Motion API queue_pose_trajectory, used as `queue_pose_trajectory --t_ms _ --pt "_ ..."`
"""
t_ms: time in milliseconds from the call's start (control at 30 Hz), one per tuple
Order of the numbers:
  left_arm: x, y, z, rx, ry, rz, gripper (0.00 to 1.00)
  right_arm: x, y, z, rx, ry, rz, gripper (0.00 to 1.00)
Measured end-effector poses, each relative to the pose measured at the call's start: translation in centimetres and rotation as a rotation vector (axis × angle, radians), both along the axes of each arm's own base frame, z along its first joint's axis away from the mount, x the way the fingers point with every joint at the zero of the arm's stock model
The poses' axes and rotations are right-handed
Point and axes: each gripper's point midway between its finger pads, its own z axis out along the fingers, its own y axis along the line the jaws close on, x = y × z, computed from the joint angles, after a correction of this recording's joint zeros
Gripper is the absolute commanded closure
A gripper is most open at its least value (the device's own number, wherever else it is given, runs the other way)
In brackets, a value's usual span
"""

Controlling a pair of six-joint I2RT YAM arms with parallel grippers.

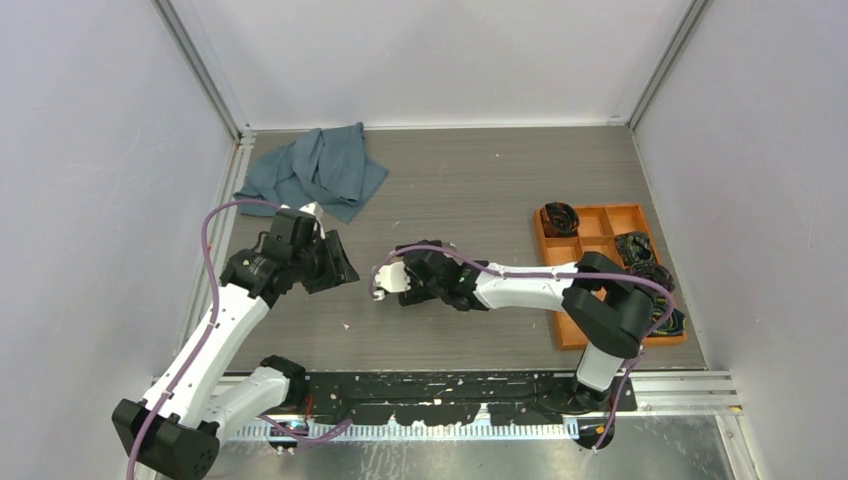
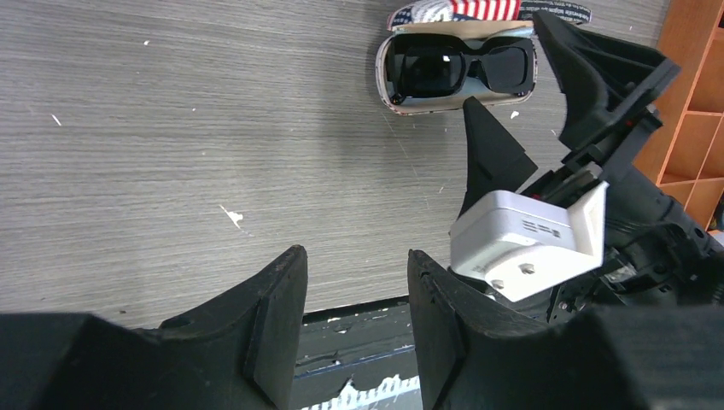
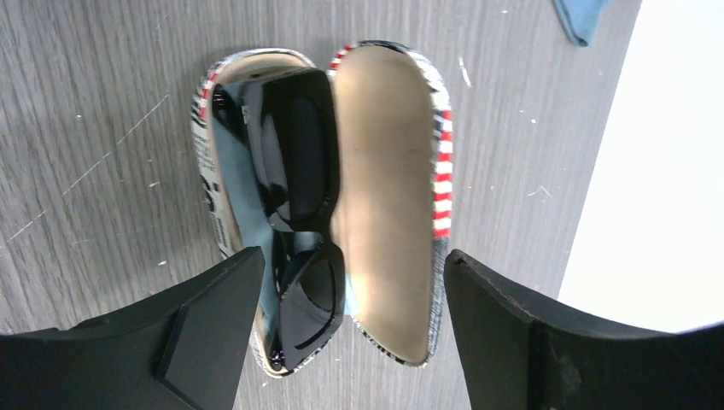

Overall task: Organize the sunglasses
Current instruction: Place the sunglasses in the sunglasses case.

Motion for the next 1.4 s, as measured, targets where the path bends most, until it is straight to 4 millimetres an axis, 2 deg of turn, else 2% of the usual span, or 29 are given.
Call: queue_pose_trajectory --t_ms 233,567,667,800,967,1067,1167,1267,1400 --pt "-0.1 -0.1 0.1 -0.006 0.001 -0.004 0.52 -0.1 0.1 2.2 0.034 -0.038 -0.006 0.17" --pt "-0.1 -0.1 0.1 -0.008 0.001 -0.006 0.52 -0.8 -0.2 2.1 0.030 -0.031 -0.010 0.16" --pt "0.0 -0.2 0.1 -0.010 0.000 -0.008 0.51 -1.1 -0.1 3.6 0.078 -0.032 -0.024 0.14" --pt "0.9 -0.6 -0.1 0.001 0.023 -0.019 0.50 -1.5 -0.3 7.8 0.223 -0.041 -0.080 0.12" --pt "4.5 -2.1 0.4 0.022 0.038 -0.058 0.50 -2.2 -1.5 13.1 0.508 0.021 -0.267 0.06" --pt "7.4 -3.5 1.0 0.016 0.033 -0.090 0.47 -2.7 -2.0 14.7 0.688 0.116 -0.419 0.00" --pt "10.2 -5.0 1.1 0.010 0.031 -0.128 0.44 -3.4 -2.5 15.2 0.858 0.237 -0.582 0.00" --pt "13.2 -6.5 0.3 0.017 0.046 -0.173 0.43 -3.9 -3.3 15.2 1.046 0.363 -0.757 0.00" --pt "16.7 -8.1 -2.0 0.035 0.089 -0.229 0.43 -5.1 -5.4 13.6 1.295 0.518 -0.957 0.00"
